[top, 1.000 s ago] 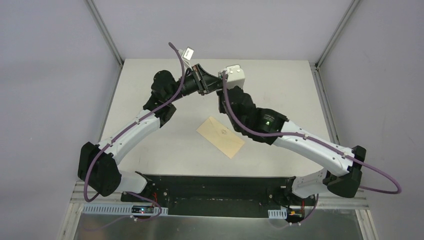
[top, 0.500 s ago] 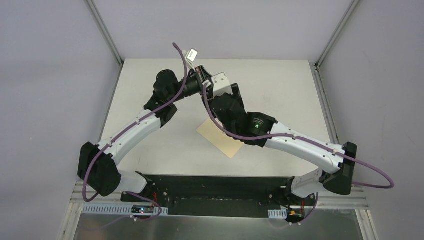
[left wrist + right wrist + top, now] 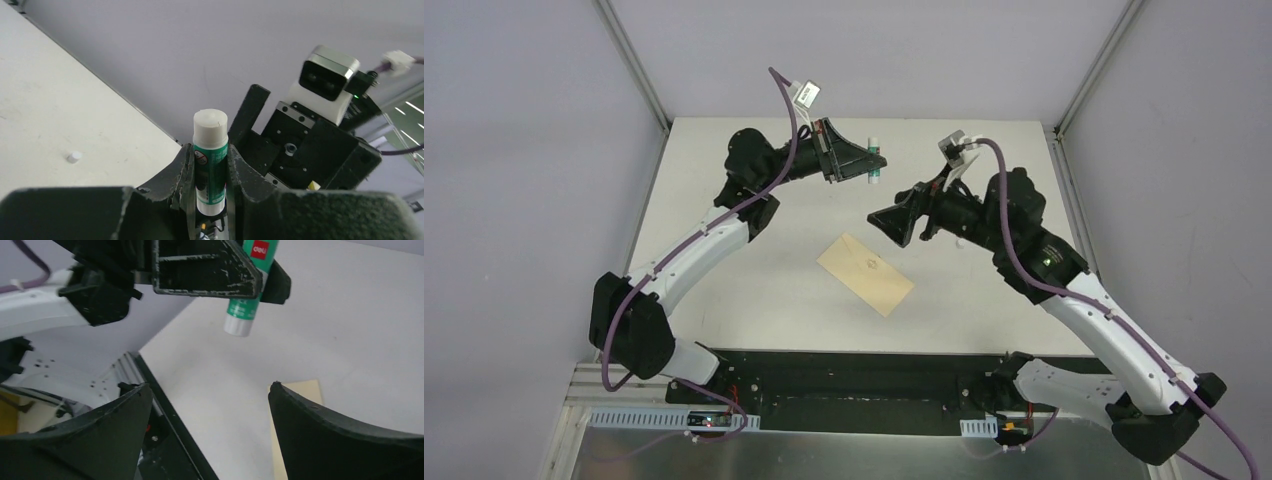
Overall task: Place the letter into the envelope and seal it
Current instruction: Screw the solid glue.
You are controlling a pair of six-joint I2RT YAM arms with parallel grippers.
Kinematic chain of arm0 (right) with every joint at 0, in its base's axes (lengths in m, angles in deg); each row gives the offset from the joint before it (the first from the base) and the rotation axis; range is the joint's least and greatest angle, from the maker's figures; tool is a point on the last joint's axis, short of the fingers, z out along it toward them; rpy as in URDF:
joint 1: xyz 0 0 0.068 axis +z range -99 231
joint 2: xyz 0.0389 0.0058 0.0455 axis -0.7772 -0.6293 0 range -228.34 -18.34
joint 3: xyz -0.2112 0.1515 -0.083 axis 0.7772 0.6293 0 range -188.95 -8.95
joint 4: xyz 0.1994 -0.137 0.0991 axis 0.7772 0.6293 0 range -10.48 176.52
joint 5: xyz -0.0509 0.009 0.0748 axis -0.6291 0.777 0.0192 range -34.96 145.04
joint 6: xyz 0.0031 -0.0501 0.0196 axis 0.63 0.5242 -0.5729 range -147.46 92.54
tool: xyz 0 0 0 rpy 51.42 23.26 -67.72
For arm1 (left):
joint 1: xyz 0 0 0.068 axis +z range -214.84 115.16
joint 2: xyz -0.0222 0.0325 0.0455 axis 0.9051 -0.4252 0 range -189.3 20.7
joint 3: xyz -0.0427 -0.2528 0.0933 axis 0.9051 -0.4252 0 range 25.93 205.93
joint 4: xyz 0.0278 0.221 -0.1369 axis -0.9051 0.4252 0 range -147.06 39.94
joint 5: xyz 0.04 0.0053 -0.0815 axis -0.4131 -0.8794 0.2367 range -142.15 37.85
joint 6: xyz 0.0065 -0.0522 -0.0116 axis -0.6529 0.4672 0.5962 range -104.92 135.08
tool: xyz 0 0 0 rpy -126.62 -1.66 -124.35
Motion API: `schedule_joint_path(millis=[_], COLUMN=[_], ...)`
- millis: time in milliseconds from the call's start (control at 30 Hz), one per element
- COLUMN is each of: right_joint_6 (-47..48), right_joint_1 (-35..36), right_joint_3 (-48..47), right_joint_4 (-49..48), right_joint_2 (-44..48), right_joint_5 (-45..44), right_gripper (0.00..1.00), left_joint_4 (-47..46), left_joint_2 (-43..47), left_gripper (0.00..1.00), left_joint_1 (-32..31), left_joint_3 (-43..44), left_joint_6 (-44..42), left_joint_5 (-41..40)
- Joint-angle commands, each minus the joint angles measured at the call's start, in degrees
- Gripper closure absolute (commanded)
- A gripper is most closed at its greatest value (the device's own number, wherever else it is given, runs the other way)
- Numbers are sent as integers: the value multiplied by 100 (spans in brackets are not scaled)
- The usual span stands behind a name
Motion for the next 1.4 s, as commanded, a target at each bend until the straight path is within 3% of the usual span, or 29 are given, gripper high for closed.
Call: schedule_joint_path(millis=[0, 167, 400, 800, 1100, 1267, 1367], right_joint_6=[-1288, -2739, -4045, -5116, -4815, -3813, -3209], right_joint_1=[-645, -1246, -1468, -1445, -1416, -1237, -970], right_joint_3=[486, 1018, 1542, 1841, 1908, 1417, 959], right_joint_4=[-1525, -3494, -5198, -6838, -6309, -4561, -3155], right_joint_2=[136, 34, -262, -857, -619, -421, -320], right_joint_5=[2320, 3041, 2551, 2207, 2100, 1765, 1406], right_gripper=[11, 14, 16, 39, 63, 81, 86], left_joint_4=[-1337, -2430, -2716, -2705, -2358, -1823, -1363], left_joint_2=[-238, -508, -596, -610, -544, -434, -320], left_gripper=[100, 100, 100, 100, 100, 100, 100], left_joint_1=[12, 12, -64, -303, -337, -361, -394], left_joint_3=[265, 252, 199, 31, 48, 123, 179], left_joint_6=[653, 1360, 1614, 1618, 1355, 1015, 672], left_joint_5=[585, 590, 430, -150, -178, -195, -234])
